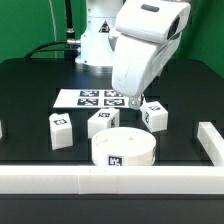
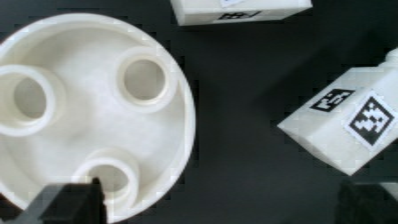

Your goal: Assemble stool

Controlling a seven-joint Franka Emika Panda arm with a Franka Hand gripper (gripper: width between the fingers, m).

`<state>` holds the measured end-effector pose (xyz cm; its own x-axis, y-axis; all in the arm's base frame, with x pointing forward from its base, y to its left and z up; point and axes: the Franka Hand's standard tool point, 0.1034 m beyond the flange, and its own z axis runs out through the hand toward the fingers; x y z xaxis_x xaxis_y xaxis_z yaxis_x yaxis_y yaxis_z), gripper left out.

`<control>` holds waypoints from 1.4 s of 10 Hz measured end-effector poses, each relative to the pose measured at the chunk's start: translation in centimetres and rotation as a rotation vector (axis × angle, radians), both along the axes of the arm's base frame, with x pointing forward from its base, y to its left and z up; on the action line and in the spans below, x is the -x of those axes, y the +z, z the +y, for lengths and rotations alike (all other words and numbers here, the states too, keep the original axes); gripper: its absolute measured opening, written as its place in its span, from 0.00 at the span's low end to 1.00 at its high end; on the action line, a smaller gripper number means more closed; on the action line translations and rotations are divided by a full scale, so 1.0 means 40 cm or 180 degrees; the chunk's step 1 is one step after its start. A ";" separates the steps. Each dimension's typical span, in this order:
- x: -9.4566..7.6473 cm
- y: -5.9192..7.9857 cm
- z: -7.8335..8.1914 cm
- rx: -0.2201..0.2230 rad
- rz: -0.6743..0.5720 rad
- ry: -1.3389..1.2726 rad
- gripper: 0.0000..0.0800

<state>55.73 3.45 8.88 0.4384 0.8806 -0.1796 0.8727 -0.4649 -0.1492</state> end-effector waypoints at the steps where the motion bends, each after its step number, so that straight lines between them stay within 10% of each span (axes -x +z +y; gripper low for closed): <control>1: 0.001 -0.001 0.001 0.0000 0.0003 0.0002 0.81; 5: 0.030 -0.038 -0.059 -0.0205 -0.0116 -0.0382 0.81; 14: -0.053 -0.072 -0.074 -0.0368 -0.0681 -0.0204 0.81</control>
Offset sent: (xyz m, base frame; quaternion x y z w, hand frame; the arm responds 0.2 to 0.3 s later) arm -0.0289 -0.0345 -0.0079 0.0177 0.0759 0.0808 0.9937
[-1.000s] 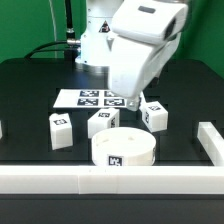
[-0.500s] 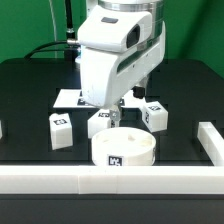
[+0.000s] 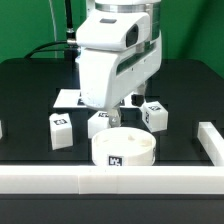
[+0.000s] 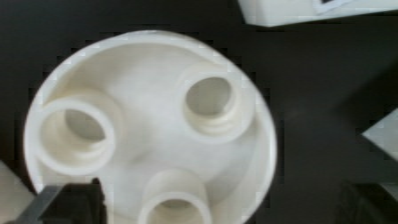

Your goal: Assemble stool

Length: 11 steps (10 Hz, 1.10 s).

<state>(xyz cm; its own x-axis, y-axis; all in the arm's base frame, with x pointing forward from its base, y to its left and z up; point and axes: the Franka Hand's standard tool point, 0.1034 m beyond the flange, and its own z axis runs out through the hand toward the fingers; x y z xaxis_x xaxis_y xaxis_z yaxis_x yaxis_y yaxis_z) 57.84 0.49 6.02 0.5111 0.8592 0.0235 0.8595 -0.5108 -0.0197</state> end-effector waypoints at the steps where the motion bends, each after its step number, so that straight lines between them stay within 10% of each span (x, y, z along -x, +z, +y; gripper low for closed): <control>1: -0.017 -0.004 0.002 -0.0004 -0.0125 -0.0002 0.81; 11: 0.030 -0.077 0.035 -0.0022 -0.0002 -0.0010 0.81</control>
Offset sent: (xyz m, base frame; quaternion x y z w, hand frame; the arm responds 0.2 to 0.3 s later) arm -0.0004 0.0100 -0.0133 -0.0102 0.0058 0.0107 0.9999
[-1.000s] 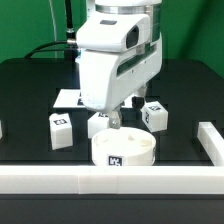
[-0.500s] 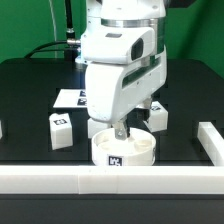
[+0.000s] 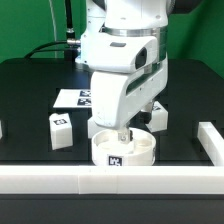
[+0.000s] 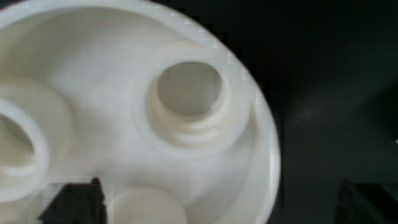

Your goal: Assemble stool

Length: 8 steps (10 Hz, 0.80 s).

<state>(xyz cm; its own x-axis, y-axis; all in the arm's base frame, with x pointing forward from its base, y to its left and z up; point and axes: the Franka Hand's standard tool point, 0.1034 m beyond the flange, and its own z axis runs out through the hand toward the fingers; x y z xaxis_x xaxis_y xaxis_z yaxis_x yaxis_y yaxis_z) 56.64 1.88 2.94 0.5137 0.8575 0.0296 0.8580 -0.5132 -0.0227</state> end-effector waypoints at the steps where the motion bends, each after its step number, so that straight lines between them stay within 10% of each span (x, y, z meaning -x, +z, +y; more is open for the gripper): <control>1: 0.005 -0.010 0.000 -0.0002 0.0021 0.0000 0.81; 4: 0.018 -0.033 0.000 -0.0005 0.0076 -0.0004 0.81; 6: 0.022 -0.039 -0.001 -0.0005 0.0092 -0.0005 0.66; 8: 0.022 -0.039 -0.001 -0.0005 0.0092 -0.0006 0.30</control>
Offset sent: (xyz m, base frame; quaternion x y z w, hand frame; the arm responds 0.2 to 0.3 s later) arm -0.0035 0.0020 -0.0098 0.0042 0.0058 0.0044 1.0000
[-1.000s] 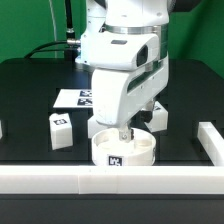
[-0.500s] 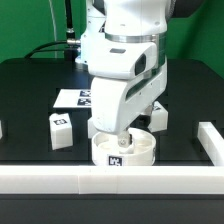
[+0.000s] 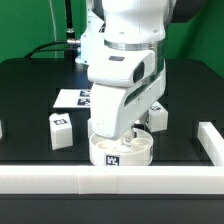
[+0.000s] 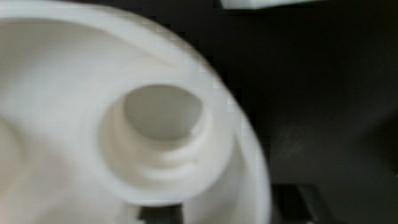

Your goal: Assemble stool

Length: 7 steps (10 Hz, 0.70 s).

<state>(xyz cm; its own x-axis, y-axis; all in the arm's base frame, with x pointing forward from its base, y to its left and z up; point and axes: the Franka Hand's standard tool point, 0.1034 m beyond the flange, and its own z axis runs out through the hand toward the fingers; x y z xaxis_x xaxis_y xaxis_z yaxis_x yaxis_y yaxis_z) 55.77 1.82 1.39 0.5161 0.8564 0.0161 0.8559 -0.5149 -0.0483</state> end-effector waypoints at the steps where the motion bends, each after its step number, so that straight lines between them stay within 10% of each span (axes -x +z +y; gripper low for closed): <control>1: 0.000 0.000 0.000 0.0000 0.0000 0.0000 0.13; 7: -0.003 0.002 0.000 0.0000 -0.0010 -0.0001 0.04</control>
Offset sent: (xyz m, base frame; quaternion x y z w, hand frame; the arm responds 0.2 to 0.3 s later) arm 0.0000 0.0000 0.0000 0.0000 0.0000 0.0000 1.0000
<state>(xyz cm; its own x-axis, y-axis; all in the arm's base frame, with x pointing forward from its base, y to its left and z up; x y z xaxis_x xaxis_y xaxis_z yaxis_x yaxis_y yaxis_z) 55.89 1.81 1.49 0.5162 0.8563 0.0177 0.8559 -0.5151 -0.0454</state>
